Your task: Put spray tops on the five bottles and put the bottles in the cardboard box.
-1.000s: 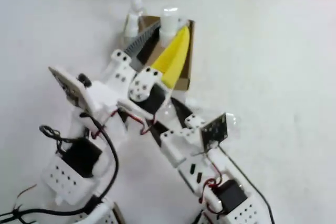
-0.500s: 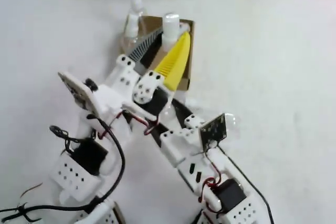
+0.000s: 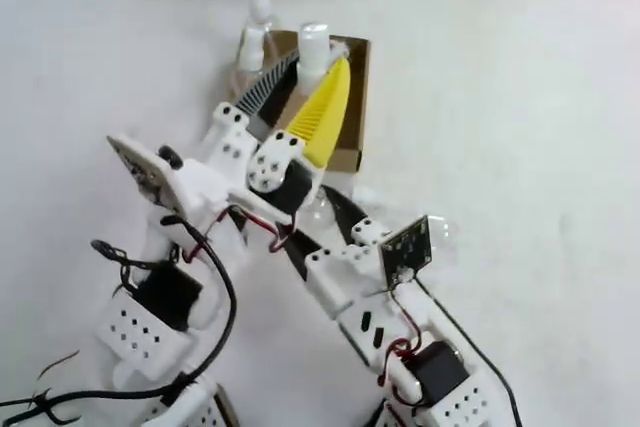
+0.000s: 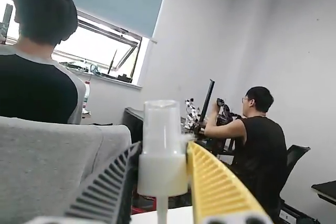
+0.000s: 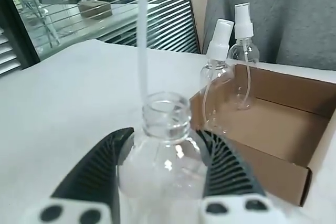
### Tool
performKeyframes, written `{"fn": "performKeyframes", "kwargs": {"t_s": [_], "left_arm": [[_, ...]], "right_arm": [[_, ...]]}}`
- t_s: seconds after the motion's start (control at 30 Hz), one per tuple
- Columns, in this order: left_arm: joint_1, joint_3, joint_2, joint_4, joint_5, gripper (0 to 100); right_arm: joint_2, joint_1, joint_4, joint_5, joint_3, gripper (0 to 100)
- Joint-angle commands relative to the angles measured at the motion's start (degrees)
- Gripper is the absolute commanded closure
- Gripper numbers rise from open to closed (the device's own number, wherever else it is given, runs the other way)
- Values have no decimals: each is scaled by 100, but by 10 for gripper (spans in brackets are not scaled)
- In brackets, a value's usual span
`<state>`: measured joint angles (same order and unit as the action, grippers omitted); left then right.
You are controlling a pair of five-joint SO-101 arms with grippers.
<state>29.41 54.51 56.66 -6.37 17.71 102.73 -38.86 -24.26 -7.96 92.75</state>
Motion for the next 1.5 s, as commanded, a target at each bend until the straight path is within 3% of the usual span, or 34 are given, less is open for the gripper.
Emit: {"fn": "performKeyframes", "kwargs": {"t_s": [0.0, 0.3, 1.47], "left_arm": [[-31, 35, 84, -167, 53, 980], [-66, 18, -708, -879, 378, 980], [-84, -501, -725, -853, 387, 980]], "right_arm": [[48, 13, 75, 26, -53, 979], [48, -4, 75, 44, -53, 979], [48, -4, 75, 53, -53, 979]]}}
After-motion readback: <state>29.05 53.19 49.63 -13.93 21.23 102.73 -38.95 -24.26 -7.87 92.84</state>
